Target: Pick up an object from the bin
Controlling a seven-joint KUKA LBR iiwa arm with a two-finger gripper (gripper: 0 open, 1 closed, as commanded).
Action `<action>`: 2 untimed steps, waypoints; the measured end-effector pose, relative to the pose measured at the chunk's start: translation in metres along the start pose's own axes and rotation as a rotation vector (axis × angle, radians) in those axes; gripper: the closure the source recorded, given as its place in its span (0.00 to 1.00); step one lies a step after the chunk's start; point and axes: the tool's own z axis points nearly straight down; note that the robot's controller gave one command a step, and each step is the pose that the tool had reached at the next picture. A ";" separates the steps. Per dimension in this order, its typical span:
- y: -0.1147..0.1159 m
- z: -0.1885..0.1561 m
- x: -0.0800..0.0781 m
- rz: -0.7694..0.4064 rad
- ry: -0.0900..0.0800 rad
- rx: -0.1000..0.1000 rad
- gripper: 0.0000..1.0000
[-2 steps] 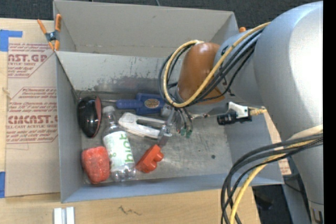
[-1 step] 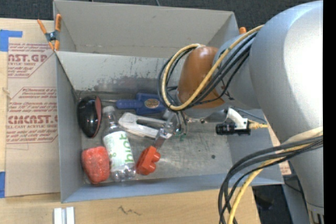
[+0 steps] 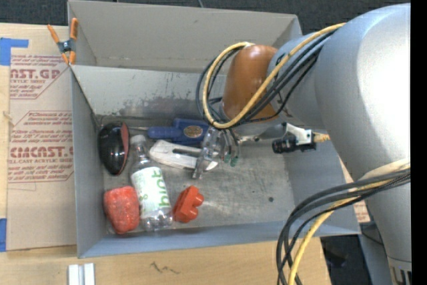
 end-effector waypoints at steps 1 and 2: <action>0.000 0.000 0.000 0.000 0.000 0.000 1.00; -0.002 -0.001 0.002 0.039 0.002 -0.002 1.00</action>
Offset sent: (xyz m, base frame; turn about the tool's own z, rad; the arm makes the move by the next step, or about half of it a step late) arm -0.0067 -0.0064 0.0086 0.1275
